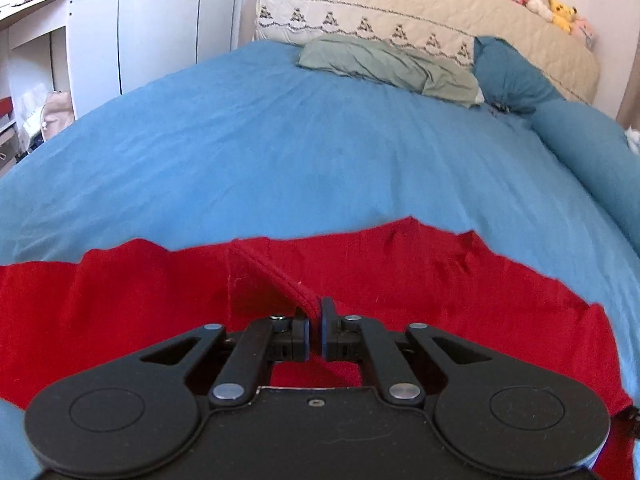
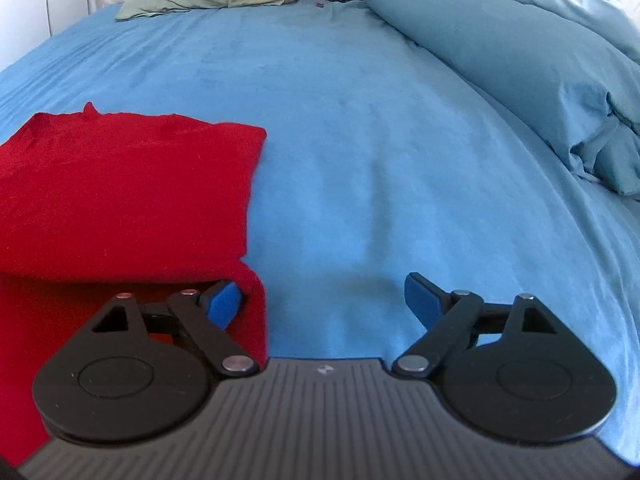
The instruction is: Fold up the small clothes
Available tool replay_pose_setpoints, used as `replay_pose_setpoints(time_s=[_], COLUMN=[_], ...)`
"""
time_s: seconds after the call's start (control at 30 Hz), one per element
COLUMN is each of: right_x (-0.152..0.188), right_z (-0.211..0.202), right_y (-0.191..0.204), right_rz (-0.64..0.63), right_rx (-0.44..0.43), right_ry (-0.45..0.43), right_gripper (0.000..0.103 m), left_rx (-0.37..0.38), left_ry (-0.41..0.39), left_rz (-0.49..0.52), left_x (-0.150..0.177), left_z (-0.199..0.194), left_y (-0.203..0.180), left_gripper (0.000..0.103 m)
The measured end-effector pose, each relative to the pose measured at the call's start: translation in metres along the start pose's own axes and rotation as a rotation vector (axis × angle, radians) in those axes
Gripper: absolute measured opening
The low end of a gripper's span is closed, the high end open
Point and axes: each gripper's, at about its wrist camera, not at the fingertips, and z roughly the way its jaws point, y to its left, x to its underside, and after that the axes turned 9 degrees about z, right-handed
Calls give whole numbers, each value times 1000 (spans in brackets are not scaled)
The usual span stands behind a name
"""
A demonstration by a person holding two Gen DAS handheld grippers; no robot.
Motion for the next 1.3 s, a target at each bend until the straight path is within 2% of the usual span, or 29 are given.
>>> replay_pose_setpoints(time_s=[0.07,0.1,0.17,0.27,0.3,0.37,0.47,0.57,0.63,0.7,0.73,0.77,0.8,0.83,0.93,1.0,1.03,1.07,1.13,1.2,1.3], right_x=[2,0,0,-1,-1,-1,-7,-17,-21,-22,-23,-23,-23,-23,-21,-20,-20,-19,-19,-18,-17], right_z=[-2,-2,-6,-11,-15,-28,-45,-44,-38,-33,-31,-29,-27,-25,-21,-18,-17,-16,-13,-10,-6], right_y=[-2,-2,0,3,3,6,7,22,35,48,52,56,59,62,68,70,71,72,75,77,77], right_rz=[-22,-33,-58,-90,-102,-119,-81,-55,-54,-53,-49,-45,-43,-42,-41,-33,-30,-31,-40,-47,-61], right_rx=[0,1,9,18,18,5,-81,-124,-137,-150,-156,-165,-172,-175,-184,-191,-196,-201,-206,-223,-244], right_ry=[0,0,-3,-7,-12,-39,-79,-81,-79,-75,-73,-68,-65,-62,-57,-52,-51,-49,-49,-54,-47], right_gripper=[101,101,101,101,102,102,103,103,103,103,103,103,103,103,103,103,103,103,103,103,103], left_rx=[-27,-50,-135,-222,-220,-187,-133,-78,-71,-13,19,47,48,39,26,-21,-59,-91,-147,-146,-73], left_ry=[28,46,79,138,145,139,109,117,134,176,196,202,198,163,-4,-98,-105,-91,-28,-14,-14], left_rz=[25,36,69,71,53,13,8,10,26,35,32,29,38,61,160,249,276,292,273,230,207], left_x=[6,9,16,28,31,33,21,1,-6,-8,-8,-6,-7,-6,-4,2,4,7,11,15,18], left_z=[-5,-6,-14,-27,-31,-40,-36,-9,14,35,43,47,47,40,2,-20,-22,-19,-8,-5,-6], left_y=[3,6,14,34,40,49,49,47,46,45,45,44,43,40,28,18,14,13,16,20,17], left_gripper=[28,32,45,48,50,61,70,71,69,67,49,20,12,8,8,8,18,33,60,61,61])
